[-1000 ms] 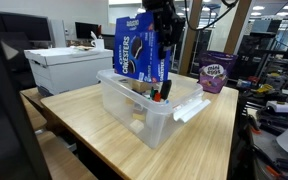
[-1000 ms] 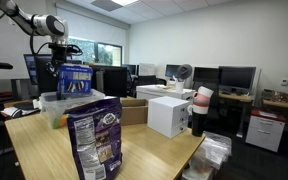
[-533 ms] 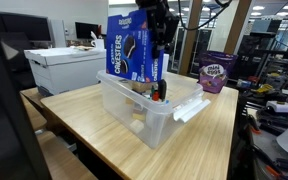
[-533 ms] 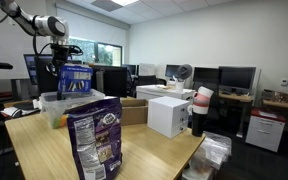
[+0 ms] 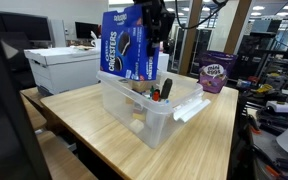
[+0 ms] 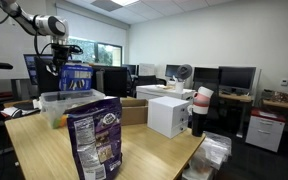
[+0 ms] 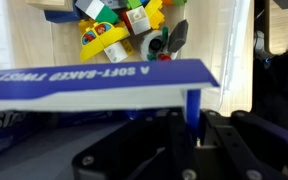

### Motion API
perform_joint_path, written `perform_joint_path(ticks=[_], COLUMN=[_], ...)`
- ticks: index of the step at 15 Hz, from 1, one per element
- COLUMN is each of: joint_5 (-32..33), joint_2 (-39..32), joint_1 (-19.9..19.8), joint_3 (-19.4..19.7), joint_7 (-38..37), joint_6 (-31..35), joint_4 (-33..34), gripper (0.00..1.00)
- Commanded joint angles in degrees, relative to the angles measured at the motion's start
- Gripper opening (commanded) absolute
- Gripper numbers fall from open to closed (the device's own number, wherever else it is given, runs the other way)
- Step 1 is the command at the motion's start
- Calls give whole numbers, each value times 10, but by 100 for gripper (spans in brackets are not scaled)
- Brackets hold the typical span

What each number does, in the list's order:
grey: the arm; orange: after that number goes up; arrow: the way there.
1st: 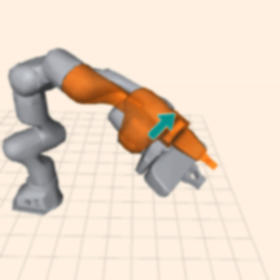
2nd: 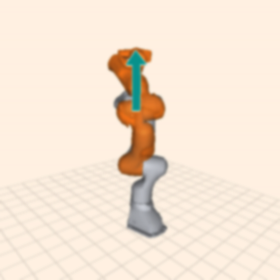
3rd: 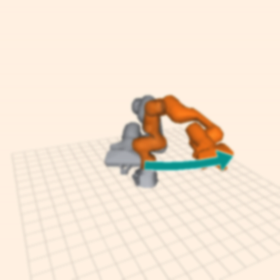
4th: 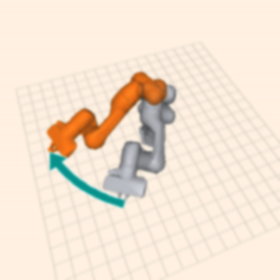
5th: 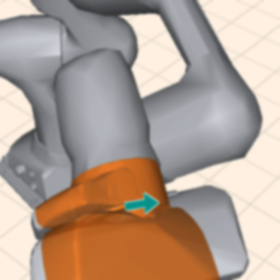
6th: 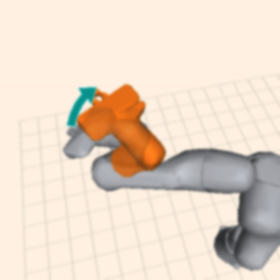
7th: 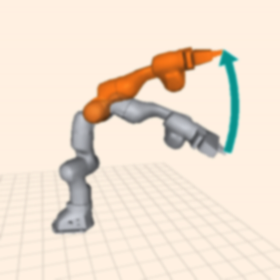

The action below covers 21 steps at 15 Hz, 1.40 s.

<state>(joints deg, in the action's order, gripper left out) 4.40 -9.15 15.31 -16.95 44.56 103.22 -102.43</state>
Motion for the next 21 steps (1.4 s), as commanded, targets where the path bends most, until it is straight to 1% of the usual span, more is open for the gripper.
perform_joint_path(ticks=[1, 6, 14, 18, 21], joint_5=[-12, -53, -94, -112, -145], joint_2=[5, 23, 37, 29, 25], joint_1=[-2, -14, -26, -23, -23], joint_3=[1, 12, 22, 20, 17], joint_7=[-13, -48, -49, -48, -42], joint_6=[17, 68, 75, 70, 67], joint_4=[-2, -36, -80, -86, -81], gripper=[5, 5, 5, 5, 5])
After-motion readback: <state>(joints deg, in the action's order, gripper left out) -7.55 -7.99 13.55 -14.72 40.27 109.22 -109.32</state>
